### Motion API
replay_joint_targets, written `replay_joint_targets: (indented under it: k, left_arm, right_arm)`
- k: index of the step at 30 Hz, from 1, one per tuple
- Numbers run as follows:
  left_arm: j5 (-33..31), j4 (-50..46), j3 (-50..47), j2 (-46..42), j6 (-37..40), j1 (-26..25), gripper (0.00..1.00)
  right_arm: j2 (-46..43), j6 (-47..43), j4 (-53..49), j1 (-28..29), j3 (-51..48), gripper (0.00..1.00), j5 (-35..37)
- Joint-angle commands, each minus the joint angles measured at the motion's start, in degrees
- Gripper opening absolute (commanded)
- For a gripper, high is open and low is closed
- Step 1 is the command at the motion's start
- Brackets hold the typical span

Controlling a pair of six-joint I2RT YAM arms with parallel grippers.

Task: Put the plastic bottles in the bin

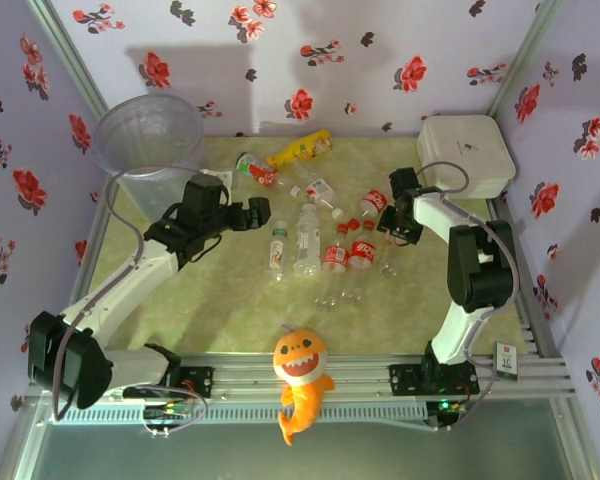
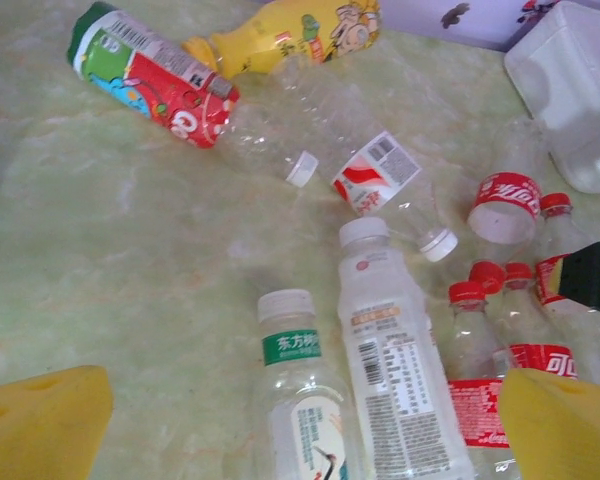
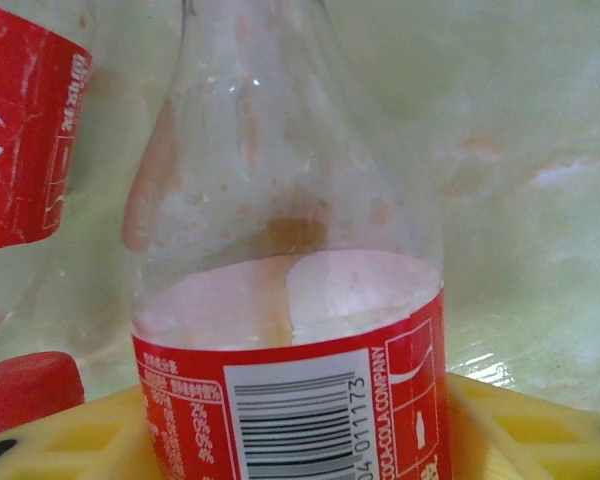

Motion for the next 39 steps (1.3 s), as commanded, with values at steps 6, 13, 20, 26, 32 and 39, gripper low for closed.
replay_joint_targets:
  k: [6, 13, 20, 26, 32, 39]
  left_arm:
    - [16.4, 10.2, 5.6, 6.9, -3.4, -1.9, 1.0]
    - [30.9, 16.2, 10.5, 14.1, -6.2, -4.6, 1.0]
    - [32.7, 16.0, 12.0, 18.6, -6.0, -8.1, 0.97]
    - [31.3, 15.6, 12.8, 21.6, -6.6, -8.3, 0.89]
    - [28.9, 14.7, 13.4, 23.4, -6.0, -7.7, 0.92]
    - [27.9, 15.0, 14.2, 25.8, -6.0, -7.6, 0.91]
  right_arm:
    - [-13.6, -2.0, -6.3, -0.1, 3.4, 0.56, 1.3]
    - [-19.5, 1.9, 11.1, 3.9, 0.8, 0.57, -22.0]
    - [-12.7, 11.0, 30.6, 9.9, 2.2, 0.59, -33.6]
    - [-9.1, 13.0, 34.3, 12.8, 4.7, 0.59, -36.1]
    - [-10.1, 14.0, 36.2, 12.9, 3.3, 0.59, -36.8]
    - [-10.1, 15.4, 38.0, 13.3, 2.6, 0.6, -38.2]
